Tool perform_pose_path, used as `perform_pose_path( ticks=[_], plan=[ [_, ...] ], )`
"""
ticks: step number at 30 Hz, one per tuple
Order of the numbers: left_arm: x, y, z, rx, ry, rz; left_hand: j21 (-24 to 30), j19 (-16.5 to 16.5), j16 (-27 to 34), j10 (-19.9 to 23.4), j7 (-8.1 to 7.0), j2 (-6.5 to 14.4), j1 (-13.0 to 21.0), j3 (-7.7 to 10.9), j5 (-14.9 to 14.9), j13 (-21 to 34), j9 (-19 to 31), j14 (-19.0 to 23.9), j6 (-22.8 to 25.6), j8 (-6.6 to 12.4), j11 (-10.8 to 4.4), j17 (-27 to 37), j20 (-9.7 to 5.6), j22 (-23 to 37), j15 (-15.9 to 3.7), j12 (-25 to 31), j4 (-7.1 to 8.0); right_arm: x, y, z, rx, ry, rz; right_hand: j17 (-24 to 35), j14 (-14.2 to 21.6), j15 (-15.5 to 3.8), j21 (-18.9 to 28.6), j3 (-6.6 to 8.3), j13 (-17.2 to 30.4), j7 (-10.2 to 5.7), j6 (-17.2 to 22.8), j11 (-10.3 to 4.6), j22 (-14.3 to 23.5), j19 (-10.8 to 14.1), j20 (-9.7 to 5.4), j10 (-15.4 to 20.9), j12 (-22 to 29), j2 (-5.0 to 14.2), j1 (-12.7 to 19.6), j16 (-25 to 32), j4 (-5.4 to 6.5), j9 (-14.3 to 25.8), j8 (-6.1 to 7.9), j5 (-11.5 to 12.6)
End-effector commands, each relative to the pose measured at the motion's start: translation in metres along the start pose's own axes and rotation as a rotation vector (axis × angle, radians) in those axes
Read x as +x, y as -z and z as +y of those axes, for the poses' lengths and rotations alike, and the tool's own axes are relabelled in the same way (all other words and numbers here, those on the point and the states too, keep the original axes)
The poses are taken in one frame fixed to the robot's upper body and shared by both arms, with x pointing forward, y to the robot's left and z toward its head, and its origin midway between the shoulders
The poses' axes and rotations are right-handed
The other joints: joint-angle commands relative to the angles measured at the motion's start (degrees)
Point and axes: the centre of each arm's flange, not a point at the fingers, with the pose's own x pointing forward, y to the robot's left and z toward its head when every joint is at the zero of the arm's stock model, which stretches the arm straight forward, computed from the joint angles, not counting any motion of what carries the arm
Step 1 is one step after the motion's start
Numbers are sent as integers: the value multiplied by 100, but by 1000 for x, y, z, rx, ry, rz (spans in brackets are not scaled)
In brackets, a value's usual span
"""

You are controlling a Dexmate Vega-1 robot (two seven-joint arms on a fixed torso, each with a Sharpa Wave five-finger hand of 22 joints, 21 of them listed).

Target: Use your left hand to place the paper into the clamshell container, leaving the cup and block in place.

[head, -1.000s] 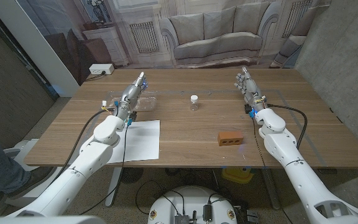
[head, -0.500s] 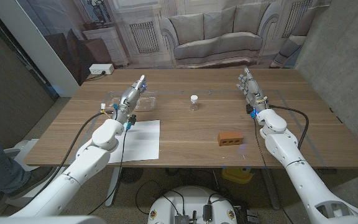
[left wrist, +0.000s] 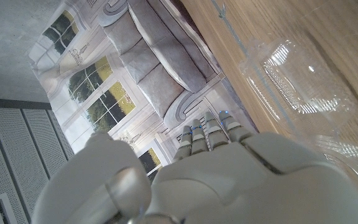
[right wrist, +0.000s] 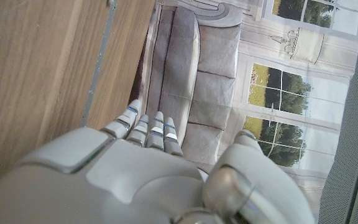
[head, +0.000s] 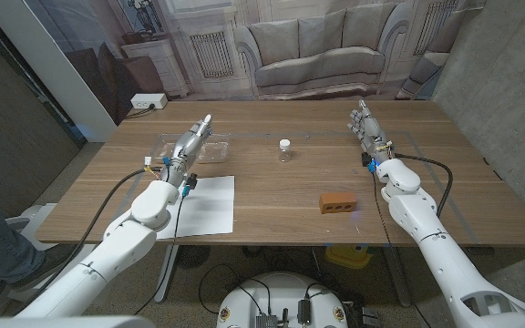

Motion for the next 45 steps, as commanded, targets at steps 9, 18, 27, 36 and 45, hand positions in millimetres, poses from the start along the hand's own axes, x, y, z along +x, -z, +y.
perform_pose_path(
  ticks=[9, 18, 27, 36, 45],
  plan=[
    [-22, -4, 11, 14, -11, -18, -2, 16, -31, 79, -12, -2, 70, -33, 4, 36, 22, 86, 60, -11, 14, 21, -160, 32, -5, -22, -37, -5, -3, 10, -10, 10, 2, 21, 46, -5, -47, 11, 13, -19, 68, 14, 26, 6, -128, 33, 11, 41, 2, 2, -55, 12, 45, -5],
    [-37, -3, 13, 31, -1, -22, -5, 30, -39, 92, -15, 1, 82, -43, 2, 37, 23, 94, 56, -27, 7, 22, -153, 32, -5, -32, -40, -17, -3, 12, -18, 18, 4, 22, 36, -1, -70, 5, 13, -19, 68, 23, 27, 11, -128, 31, 8, 44, 1, -7, -61, 12, 38, -12],
    [-57, 4, 17, 21, -58, -47, 14, 129, -16, 199, -56, 17, 106, -63, -2, 39, 25, 224, 174, -9, -51, 24, -164, 33, -27, -22, -42, -22, -2, 16, -12, 22, 12, 23, 36, -1, -89, 1, 14, -16, 69, 35, 28, 16, -126, 38, 8, 50, -1, -9, -64, 12, 34, -17],
    [-74, 9, 22, 27, -79, -33, 28, 208, -16, 270, -52, 32, 125, -74, -2, 40, 27, 279, 232, -6, -41, 24, -159, 32, -35, -16, -45, -24, -6, 21, -28, 20, 6, 23, 54, -7, -101, -1, 14, -22, 75, 0, 29, 42, -142, 36, 4, 57, 3, -5, -72, 12, 31, -21],
    [-91, 5, 26, 58, -109, -25, 25, 222, -24, 257, -48, 38, 135, -81, -1, 41, 28, 287, 231, -18, -46, 25, -160, 32, -34, -34, -47, -28, -8, 17, -55, 31, 4, 23, 53, -12, -122, -5, 14, -18, 75, 6, 29, 51, -144, 38, 1, 61, 6, -9, -80, 12, 26, -26]
  ],
)
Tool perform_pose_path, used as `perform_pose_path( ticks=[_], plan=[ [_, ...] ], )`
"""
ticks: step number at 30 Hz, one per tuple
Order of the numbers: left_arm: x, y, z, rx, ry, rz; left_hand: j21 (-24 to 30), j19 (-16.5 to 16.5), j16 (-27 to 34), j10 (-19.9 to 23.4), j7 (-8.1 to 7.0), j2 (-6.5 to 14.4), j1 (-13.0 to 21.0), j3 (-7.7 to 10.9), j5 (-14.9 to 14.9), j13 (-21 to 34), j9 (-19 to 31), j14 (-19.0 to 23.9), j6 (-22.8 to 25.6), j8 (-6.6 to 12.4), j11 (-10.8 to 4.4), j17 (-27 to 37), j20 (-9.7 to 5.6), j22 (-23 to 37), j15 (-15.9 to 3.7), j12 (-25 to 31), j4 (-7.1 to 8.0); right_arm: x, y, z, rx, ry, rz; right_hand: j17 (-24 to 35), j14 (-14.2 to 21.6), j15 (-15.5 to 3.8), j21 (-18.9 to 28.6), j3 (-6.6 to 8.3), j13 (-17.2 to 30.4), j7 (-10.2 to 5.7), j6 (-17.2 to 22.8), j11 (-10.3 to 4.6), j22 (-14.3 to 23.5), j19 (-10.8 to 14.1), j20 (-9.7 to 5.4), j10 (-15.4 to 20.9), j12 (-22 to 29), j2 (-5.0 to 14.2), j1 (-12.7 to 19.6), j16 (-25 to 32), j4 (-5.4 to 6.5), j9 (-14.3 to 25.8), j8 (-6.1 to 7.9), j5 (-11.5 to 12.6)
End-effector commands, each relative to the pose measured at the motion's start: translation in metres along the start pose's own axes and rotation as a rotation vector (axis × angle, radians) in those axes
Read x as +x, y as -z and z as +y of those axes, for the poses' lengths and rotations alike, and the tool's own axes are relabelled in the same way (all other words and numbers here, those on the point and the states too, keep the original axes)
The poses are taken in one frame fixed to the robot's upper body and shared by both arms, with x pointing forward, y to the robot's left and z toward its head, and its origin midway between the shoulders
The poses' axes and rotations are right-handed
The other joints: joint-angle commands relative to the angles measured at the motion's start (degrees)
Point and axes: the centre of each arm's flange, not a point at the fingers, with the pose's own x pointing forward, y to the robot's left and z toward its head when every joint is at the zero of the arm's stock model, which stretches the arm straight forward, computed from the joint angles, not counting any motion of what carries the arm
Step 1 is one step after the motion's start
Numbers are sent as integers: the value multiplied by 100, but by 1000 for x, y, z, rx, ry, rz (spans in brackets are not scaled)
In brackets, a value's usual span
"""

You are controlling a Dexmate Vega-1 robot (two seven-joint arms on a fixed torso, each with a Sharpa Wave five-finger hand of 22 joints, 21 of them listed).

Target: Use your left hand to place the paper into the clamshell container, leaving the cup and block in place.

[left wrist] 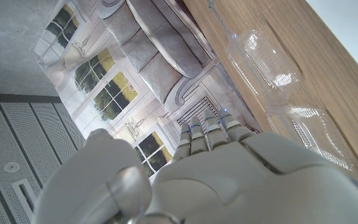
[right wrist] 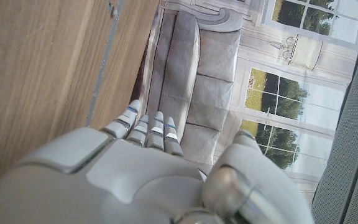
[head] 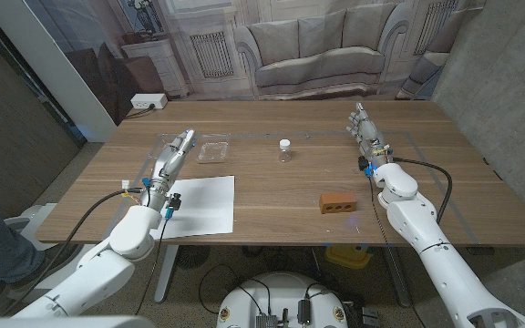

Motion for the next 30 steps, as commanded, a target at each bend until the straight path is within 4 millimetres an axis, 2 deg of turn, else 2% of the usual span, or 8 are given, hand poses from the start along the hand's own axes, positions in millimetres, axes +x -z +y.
perform_pose_path(
  ticks=[1, 17, 30],
  plan=[
    [-23, -3, 7, 35, -41, 8, 24, 48, 21, 24, -1, 37, 32, -44, -1, 12, 28, 68, 38, -18, -15, 25, -127, 32, 11, -34, -10, -5, -3, -1, -22, 7, -2, 23, 54, -12, -17, -7, 14, 14, 42, 11, 30, 52, -144, 37, 1, 18, 6, -8, -31, 13, 25, -26],
    [-48, 7, 7, 65, -61, 32, 29, 114, 11, 59, -20, 44, 68, -57, 6, 14, 29, 102, 69, -29, -44, 24, -119, 31, -9, -46, -23, -14, 0, 2, -22, 4, 12, 24, 59, -8, -52, -15, 15, 16, 41, 5, 31, 65, -141, 35, -4, 25, 7, -10, -42, 13, 19, -33],
    [-48, 16, 1, 121, -68, 33, 34, 170, 8, 88, -32, 45, 97, -70, 13, 15, 30, 141, 100, -34, -49, 24, -120, 31, -24, -55, -34, -18, 4, 4, -24, -2, 33, 25, 54, 1, -75, -20, 15, 13, 42, 11, 31, 70, -137, 39, -5, 31, 6, -15, -47, 13, 16, -37]
  ],
)
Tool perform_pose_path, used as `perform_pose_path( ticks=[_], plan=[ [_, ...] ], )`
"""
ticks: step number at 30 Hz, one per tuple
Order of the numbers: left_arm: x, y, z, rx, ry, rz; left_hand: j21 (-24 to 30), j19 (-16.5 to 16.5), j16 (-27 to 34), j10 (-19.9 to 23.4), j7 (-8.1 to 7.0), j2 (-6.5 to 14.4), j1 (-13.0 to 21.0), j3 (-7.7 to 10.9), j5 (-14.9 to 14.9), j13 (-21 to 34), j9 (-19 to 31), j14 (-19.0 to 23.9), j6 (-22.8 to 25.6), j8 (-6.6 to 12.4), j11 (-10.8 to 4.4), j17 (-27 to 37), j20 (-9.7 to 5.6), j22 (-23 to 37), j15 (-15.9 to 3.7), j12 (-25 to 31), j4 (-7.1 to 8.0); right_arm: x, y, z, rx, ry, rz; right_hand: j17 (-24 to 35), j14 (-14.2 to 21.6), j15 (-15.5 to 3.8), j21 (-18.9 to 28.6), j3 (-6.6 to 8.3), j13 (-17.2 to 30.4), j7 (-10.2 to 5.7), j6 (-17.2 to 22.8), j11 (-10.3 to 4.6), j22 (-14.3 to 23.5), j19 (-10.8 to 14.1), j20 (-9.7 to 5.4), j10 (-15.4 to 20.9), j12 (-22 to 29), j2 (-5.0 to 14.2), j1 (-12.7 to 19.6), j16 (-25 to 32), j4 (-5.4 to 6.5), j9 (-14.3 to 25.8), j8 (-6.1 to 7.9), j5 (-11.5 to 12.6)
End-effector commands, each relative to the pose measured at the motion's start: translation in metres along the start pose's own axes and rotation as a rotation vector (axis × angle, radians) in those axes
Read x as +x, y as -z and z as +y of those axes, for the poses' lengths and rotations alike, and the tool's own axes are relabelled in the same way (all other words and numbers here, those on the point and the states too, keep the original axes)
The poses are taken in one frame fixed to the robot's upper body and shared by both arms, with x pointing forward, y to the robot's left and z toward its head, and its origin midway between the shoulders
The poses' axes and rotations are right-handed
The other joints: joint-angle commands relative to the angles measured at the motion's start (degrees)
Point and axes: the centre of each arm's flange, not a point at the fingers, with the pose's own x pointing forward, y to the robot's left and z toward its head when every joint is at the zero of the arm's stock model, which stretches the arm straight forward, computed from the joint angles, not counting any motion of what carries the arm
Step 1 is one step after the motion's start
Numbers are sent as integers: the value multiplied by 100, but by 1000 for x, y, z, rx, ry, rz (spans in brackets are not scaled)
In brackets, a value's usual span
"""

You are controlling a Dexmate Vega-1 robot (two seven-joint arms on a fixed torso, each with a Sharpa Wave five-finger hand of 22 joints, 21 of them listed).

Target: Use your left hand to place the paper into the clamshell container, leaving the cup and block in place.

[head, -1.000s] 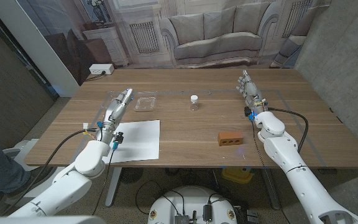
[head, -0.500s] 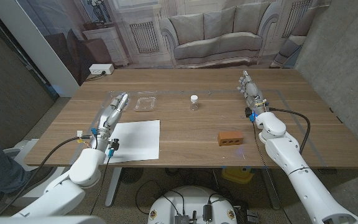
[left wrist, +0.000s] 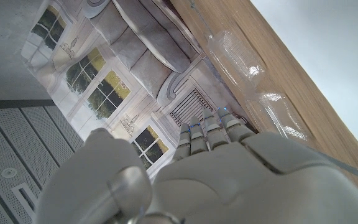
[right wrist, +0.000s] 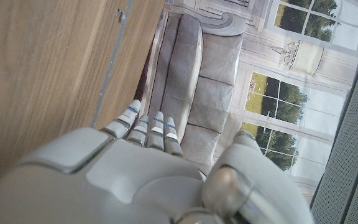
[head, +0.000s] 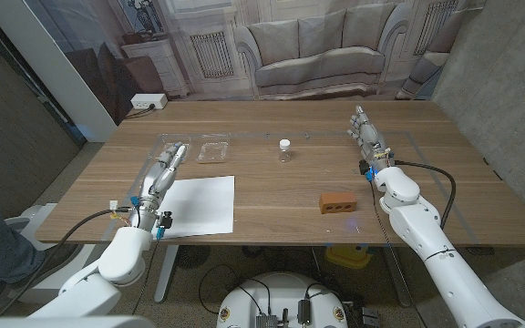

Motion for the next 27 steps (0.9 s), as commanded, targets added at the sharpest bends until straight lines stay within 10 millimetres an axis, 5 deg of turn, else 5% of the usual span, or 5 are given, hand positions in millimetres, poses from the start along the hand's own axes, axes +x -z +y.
perform_pose_path(
  ticks=[1, 27],
  plan=[
    [-5, 7, -5, 69, -17, 6, 36, 54, 9, 50, -5, -1, 53, -47, 13, 15, 31, 57, 75, -33, -14, 24, -121, 31, 2, -15, -11, -4, 3, 2, -7, -10, 21, 25, 54, 1, -12, 4, 15, 14, 46, 11, 32, 50, -158, 39, -5, 31, 6, -15, -24, 14, 18, -34],
    [-11, -4, -6, 358, -98, 11, 31, 138, 12, 142, -65, -10, 146, -69, 43, 17, 32, 173, 171, -31, -78, 23, -134, 30, -51, -23, -55, -7, 1, 2, -14, -11, 35, 28, 66, 5, -59, -9, 16, 22, 45, 22, 33, 62, -140, 52, -5, 42, -2, -13, -32, 14, 12, -43]
  ],
)
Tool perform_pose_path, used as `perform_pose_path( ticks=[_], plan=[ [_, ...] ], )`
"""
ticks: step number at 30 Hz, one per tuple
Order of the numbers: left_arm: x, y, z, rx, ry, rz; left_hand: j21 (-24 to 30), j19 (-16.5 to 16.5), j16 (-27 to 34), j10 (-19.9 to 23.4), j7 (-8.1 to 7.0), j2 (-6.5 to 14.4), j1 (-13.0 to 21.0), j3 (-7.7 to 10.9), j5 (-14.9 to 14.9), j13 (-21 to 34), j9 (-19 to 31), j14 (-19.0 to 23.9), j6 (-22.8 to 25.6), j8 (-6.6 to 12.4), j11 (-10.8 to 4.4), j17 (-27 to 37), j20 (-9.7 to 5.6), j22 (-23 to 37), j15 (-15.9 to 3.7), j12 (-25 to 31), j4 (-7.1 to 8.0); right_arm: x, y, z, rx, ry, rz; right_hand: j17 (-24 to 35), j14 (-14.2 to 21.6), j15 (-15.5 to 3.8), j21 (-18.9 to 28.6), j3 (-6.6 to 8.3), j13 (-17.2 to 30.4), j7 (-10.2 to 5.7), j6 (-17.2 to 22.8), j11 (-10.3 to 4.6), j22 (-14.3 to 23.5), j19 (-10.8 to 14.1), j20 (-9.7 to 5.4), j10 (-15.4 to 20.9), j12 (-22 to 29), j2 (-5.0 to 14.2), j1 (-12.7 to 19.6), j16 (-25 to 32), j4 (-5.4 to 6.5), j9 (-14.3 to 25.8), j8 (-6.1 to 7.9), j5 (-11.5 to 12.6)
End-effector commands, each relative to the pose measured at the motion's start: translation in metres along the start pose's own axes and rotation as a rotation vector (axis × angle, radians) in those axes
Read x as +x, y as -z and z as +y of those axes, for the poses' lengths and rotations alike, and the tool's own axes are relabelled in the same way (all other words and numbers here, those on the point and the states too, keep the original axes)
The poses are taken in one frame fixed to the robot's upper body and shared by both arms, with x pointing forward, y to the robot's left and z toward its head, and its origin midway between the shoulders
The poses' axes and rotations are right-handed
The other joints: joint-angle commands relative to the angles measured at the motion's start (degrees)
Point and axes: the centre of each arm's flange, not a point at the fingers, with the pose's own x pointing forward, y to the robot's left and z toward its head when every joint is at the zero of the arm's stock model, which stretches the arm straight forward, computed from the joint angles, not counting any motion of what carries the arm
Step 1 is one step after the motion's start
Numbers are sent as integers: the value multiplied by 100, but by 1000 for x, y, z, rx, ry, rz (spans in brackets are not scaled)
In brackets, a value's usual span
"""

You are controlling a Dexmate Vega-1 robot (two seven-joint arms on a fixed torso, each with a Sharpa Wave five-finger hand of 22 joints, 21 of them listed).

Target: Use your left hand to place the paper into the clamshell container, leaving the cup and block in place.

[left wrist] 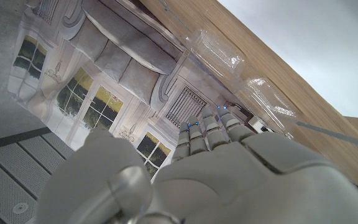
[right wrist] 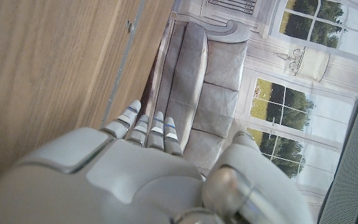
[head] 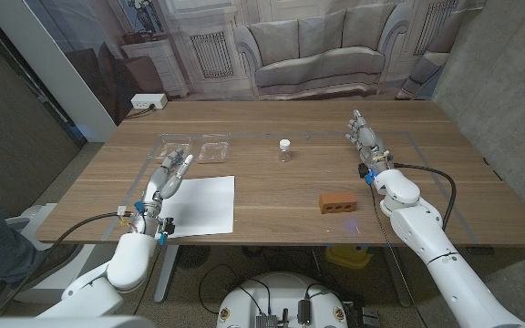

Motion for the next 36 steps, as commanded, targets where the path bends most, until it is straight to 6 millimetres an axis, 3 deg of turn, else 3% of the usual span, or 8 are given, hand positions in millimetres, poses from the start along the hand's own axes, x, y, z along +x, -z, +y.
perform_pose_path(
  ticks=[1, 24, 36],
  plan=[
    [-3, -8, 2, 150, -49, -1, 30, 58, 12, 54, -26, -8, -3, -30, 44, 17, 33, 75, 71, -32, 16, 23, -115, 30, -13, -23, -17, -1, -2, -1, -8, 2, -2, 27, 67, 5, -17, 7, 16, 19, 44, 21, 33, 64, -137, 51, -6, 12, 29, -13, -17, 14, 12, -2],
    [-4, -18, -4, 436, -83, 28, 17, 113, 2, 114, -62, -6, 101, -40, 80, 19, 35, 142, 146, -34, -52, 23, -125, 30, -63, -38, -64, 3, 2, -4, 0, -1, 9, 29, 69, 10, -58, -5, 16, 20, 44, 10, 35, 75, -141, 48, -11, 20, 23, -15, -25, 15, 9, -9],
    [-9, -21, -7, 498, -113, 13, 24, 198, 16, 248, -122, 11, 183, -43, 112, 21, 36, 251, 277, -10, -118, 24, -143, 30, -113, -17, -97, 2, 1, -6, 3, 1, 10, 29, 68, 13, -77, -9, 16, 22, 34, 12, 35, 74, -134, 45, -13, 25, 23, -16, -30, 15, 4, -11]
  ],
)
